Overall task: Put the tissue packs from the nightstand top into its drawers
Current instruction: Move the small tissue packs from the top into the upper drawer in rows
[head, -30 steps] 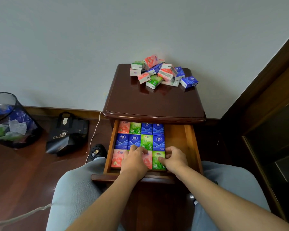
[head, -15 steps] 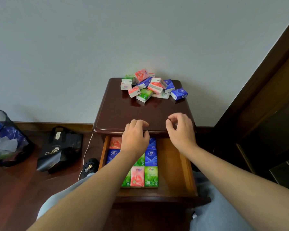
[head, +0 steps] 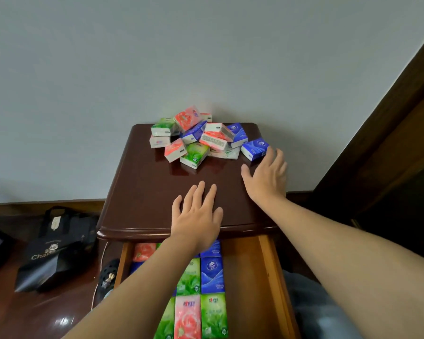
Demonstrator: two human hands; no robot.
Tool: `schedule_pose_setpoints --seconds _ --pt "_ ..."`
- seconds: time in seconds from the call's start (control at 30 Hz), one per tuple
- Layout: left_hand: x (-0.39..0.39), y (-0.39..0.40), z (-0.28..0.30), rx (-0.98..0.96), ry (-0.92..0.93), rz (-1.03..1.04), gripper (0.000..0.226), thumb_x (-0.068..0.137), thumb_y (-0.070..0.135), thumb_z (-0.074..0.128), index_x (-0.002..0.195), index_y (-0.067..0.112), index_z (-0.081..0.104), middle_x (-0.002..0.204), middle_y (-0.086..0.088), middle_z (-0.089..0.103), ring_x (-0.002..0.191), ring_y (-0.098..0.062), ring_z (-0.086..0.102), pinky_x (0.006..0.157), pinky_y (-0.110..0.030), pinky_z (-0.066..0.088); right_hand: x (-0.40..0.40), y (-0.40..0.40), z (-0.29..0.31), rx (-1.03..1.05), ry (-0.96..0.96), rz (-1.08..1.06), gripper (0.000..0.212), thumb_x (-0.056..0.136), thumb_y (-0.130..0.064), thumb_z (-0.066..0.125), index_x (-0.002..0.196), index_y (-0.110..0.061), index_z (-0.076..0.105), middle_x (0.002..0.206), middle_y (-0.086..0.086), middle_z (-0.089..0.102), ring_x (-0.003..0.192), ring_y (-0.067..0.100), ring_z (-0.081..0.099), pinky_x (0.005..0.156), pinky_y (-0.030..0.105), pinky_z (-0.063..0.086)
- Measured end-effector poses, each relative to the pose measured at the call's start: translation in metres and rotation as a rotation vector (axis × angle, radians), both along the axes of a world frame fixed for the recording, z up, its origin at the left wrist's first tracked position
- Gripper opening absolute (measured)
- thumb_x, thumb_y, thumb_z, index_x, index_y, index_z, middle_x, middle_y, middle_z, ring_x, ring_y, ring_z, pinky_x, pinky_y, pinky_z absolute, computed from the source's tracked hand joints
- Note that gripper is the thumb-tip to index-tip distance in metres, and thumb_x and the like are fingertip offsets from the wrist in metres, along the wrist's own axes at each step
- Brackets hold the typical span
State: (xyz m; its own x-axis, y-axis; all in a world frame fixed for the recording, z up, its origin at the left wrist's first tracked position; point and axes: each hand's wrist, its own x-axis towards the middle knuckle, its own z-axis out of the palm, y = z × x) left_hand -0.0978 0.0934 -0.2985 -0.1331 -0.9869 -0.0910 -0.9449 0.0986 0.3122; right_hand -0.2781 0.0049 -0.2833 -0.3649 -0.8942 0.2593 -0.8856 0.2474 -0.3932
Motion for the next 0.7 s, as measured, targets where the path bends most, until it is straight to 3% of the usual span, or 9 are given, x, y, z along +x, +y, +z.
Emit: schedule_pose_setpoints --seconds 0.17,0.3,0.47,0.57,0.63,0.7 --pt "0.001 -0.005 -0.006 -0.088 -0.027 0.015 0.063 0.102 0.058 0.015 0.162 0.043 0.002 0.173 0.009 0.002 0.158 -0.012 -0.005 0.126 -0.045 -0.004 -0.002 -0.046 -0.006 -0.013 -0.013 -0.022 0.094 0.094 -0.06 0.057 0.16 -0.001 0.023 0.163 0.022 0.031 0.139 0.04 0.038 0.117 0.044 0.031" --pt "0.001 -0.005 -0.008 -0.089 0.01 0.016 0.066 0.097 0.06 0.009 0.161 0.043 0.003 0.173 0.009 0.003 0.158 -0.01 -0.006 0.125 -0.044 -0.005 -0.002 -0.046 -0.005 -0.04 0.01 -0.026 0.081 0.095 -0.049 0.06 0.155 -0.002 0.033 0.143 0.02 0.05 0.124 0.037 0.046 0.108 0.041 0.035" --pt "0.003 -0.005 0.0 -0.098 0.076 0.027 0.065 0.101 0.059 0.028 0.161 0.037 0.015 0.171 0.008 0.012 0.157 -0.012 0.003 0.126 -0.041 0.0 0.005 -0.003 -0.002 -0.052 0.029 -0.043 0.083 0.086 -0.052 0.066 0.149 -0.004 0.041 0.13 0.019 0.051 0.116 0.036 0.046 0.1 0.042 0.042" --pt "0.009 -0.003 0.009 -0.289 0.344 0.216 0.052 0.098 0.036 0.057 0.147 0.024 0.043 0.15 0.001 0.04 0.139 -0.021 0.038 0.113 -0.032 0.03 0.01 0.027 -0.004 -0.047 0.123 0.076 0.085 0.084 -0.059 0.059 0.148 -0.005 0.044 0.125 0.015 0.052 0.111 0.031 0.047 0.098 0.04 0.045" --pt "0.019 -0.007 0.014 -0.391 0.519 0.365 0.046 0.095 0.015 0.063 0.138 0.017 0.048 0.138 -0.004 0.043 0.125 -0.023 0.045 0.099 -0.027 0.034 0.014 0.042 -0.006 -0.061 0.164 0.204 0.083 0.084 -0.061 0.054 0.147 -0.008 0.046 0.123 0.011 0.053 0.11 0.027 0.049 0.097 0.039 0.048" --pt "0.031 -0.016 0.016 -0.404 0.553 0.427 0.05 0.093 0.007 0.064 0.14 0.012 0.046 0.138 -0.008 0.04 0.123 -0.023 0.045 0.098 -0.024 0.034 0.018 0.051 -0.008 -0.062 0.166 0.312 0.08 0.085 -0.063 0.05 0.148 -0.013 0.044 0.127 0.006 0.053 0.113 0.022 0.048 0.098 0.036 0.05"
